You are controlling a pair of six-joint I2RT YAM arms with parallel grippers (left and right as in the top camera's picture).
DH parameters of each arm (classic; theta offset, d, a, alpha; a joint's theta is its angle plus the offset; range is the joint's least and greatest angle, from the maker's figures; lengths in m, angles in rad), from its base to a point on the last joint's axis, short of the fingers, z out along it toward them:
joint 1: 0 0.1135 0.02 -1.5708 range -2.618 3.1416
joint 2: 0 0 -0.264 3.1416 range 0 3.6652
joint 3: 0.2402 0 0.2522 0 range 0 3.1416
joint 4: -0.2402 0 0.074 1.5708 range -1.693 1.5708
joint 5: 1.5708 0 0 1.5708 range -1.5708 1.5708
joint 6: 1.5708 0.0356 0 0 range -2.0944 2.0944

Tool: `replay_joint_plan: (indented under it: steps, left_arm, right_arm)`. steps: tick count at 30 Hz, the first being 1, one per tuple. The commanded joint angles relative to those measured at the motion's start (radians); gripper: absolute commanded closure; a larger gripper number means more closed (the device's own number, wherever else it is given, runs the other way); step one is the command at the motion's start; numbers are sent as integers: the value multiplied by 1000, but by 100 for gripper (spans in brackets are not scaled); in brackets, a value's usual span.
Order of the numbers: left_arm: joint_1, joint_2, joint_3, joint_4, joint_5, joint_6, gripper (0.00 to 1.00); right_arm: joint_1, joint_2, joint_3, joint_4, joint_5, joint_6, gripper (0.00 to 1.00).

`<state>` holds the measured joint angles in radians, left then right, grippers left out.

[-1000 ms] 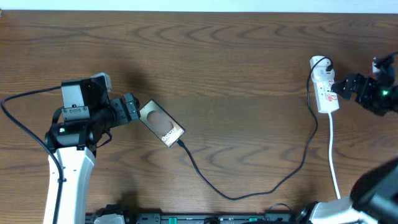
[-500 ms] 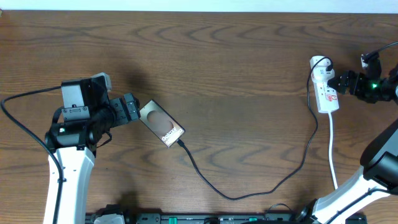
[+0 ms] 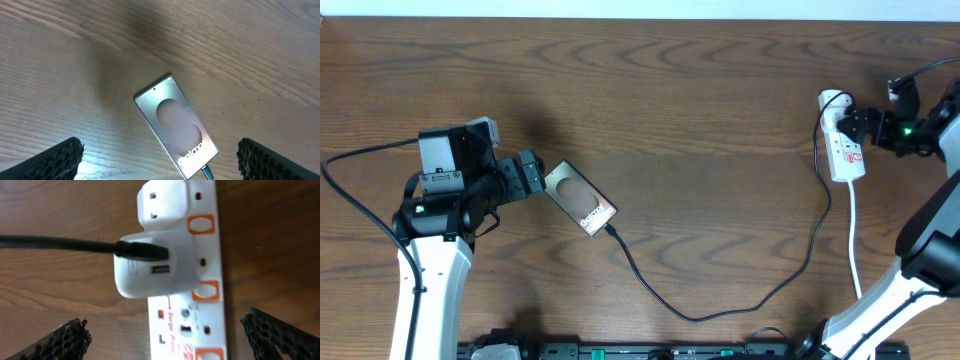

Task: Plug charger to phone and switch on socket
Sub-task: 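Move the right gripper over the power strip's switch beside the adapter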

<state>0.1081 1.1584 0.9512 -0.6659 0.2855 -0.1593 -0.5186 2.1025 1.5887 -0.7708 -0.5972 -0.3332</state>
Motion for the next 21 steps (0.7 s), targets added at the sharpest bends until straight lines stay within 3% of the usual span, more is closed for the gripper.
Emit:
replay_joint_plan:
  steps: [1, 21]
  left_arm:
    - [-3, -3, 3, 0, -7, 10, 1]
    - [-3, -3, 3, 0, -7, 10, 1]
  right_arm:
    - [20, 40, 19, 17, -34, 0, 1]
    - [23, 61, 19, 27, -118, 8, 1]
